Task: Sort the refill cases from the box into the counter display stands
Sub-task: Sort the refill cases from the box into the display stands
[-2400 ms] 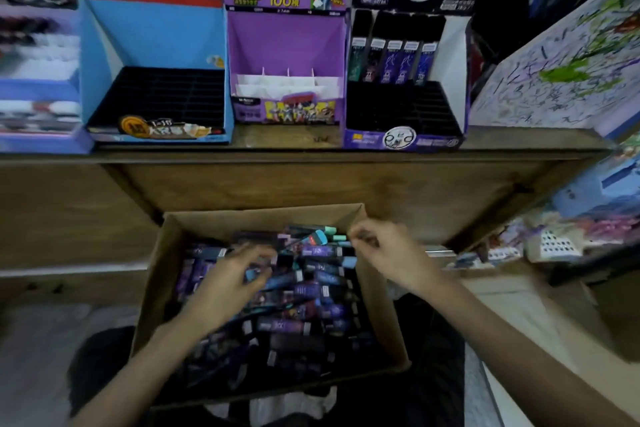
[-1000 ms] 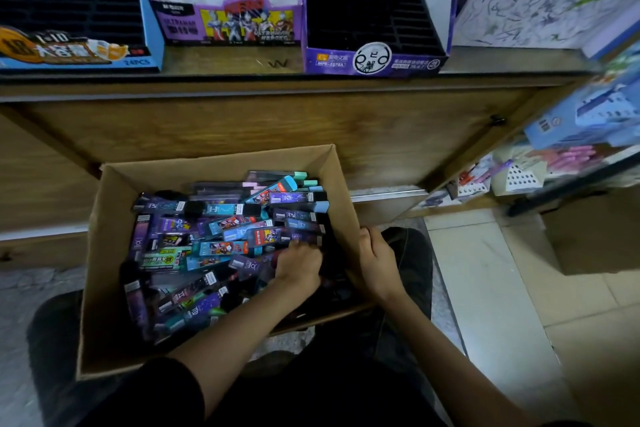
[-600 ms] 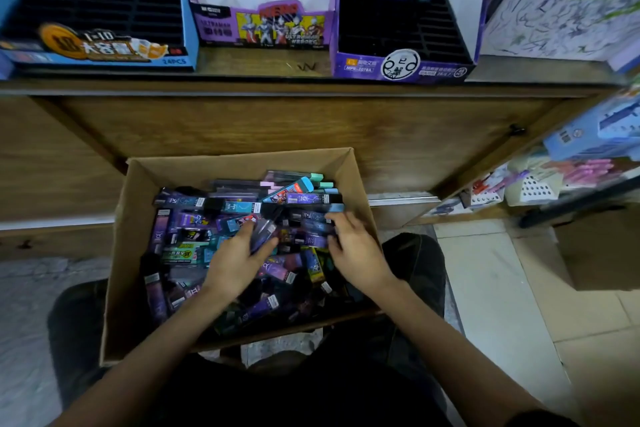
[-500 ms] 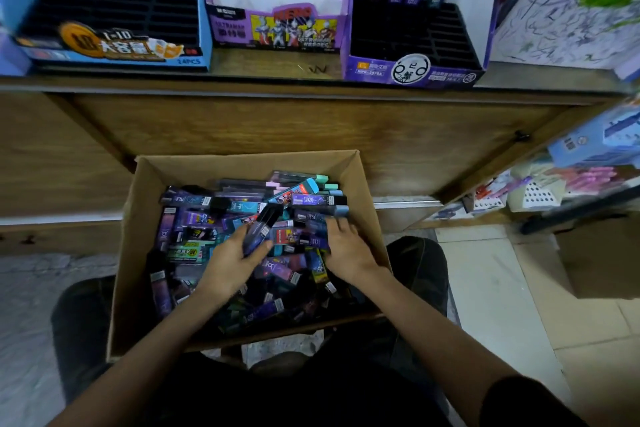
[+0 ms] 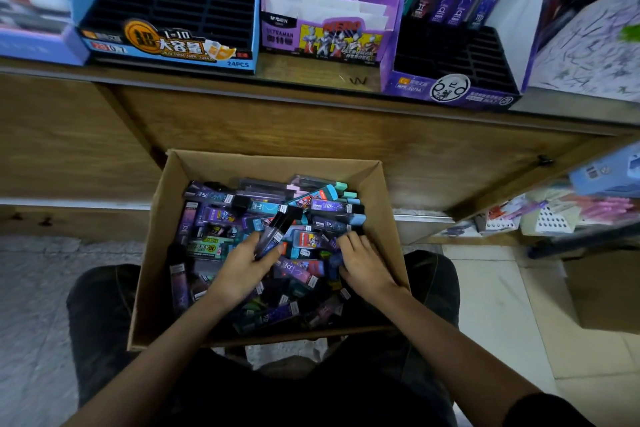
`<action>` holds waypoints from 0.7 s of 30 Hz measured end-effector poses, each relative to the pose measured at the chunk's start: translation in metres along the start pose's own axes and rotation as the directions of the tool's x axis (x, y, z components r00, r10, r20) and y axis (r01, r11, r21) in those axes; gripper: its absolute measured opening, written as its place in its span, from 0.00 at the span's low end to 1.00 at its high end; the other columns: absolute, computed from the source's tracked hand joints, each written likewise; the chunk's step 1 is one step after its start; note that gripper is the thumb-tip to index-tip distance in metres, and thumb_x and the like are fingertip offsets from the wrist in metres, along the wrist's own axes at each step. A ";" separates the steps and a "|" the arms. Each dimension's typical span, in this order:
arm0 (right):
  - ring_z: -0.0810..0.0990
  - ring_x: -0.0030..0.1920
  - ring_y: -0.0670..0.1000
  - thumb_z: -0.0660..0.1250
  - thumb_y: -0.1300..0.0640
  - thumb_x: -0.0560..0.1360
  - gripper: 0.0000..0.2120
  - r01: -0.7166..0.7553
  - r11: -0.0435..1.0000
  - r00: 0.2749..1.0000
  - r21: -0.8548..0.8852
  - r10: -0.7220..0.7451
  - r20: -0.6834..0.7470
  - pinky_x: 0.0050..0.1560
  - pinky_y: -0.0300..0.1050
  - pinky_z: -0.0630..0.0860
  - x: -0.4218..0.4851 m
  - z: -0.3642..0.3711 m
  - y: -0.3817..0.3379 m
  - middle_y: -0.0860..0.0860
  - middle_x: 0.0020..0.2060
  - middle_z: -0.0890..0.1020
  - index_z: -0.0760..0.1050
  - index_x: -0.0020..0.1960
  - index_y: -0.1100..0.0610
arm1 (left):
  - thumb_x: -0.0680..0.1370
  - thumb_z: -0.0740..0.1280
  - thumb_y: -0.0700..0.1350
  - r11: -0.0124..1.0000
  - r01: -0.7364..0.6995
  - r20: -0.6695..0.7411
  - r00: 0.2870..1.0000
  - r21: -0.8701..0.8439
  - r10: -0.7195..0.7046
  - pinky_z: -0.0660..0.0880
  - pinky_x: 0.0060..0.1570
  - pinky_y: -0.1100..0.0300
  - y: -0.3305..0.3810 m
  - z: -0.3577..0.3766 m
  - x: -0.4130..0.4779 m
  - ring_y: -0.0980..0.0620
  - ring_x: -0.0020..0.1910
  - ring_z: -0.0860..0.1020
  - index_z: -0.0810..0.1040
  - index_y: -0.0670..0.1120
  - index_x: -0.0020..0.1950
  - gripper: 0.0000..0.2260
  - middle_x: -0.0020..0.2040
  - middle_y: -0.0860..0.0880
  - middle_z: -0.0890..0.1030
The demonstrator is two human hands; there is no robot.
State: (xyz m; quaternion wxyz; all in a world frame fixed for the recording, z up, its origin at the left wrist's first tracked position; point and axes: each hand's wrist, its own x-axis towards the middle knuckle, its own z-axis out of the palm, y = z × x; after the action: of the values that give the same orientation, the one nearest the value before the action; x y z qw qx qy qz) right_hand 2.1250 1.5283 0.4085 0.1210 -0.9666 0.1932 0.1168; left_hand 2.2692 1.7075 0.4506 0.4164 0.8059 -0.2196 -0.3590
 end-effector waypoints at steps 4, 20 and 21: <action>0.66 0.60 0.58 0.63 0.63 0.73 0.19 -0.033 0.996 0.999 0.078 0.031 0.027 0.62 0.47 0.63 0.005 0.001 0.002 0.58 0.61 0.69 0.65 0.63 0.60 | 0.78 0.65 0.46 1.000 -0.003 0.018 1.000 -0.020 0.003 0.65 0.32 0.61 0.002 0.001 -0.002 0.56 0.29 0.70 0.67 0.50 0.37 0.11 0.31 0.52 0.71; 0.78 0.40 0.46 0.64 0.55 0.78 0.14 0.083 0.791 0.987 0.606 -0.148 0.058 0.42 0.44 0.75 0.016 -0.067 -0.029 0.51 0.46 0.79 0.62 0.59 0.51 | 0.73 0.65 0.61 0.910 -0.025 0.036 0.998 -0.413 0.044 0.68 0.29 0.67 0.038 -0.007 -0.002 0.56 0.25 0.67 0.71 0.47 0.42 0.17 0.27 0.53 0.70; 0.78 0.40 0.44 0.65 0.55 0.77 0.13 0.120 0.769 0.983 0.628 -0.182 0.035 0.42 0.43 0.74 0.014 -0.072 -0.034 0.50 0.45 0.79 0.64 0.58 0.51 | 0.71 0.65 0.63 0.889 -0.004 0.032 0.999 -0.458 0.020 0.68 0.28 0.66 0.043 -0.009 -0.001 0.56 0.25 0.68 0.71 0.47 0.43 0.19 0.29 0.52 0.72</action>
State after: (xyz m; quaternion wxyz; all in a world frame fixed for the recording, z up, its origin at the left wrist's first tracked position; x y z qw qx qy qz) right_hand 2.1639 1.5337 0.4793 0.4514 -0.8780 0.1367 0.0813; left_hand 2.2730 1.6889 0.4900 0.5925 0.6774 -0.1413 -0.4123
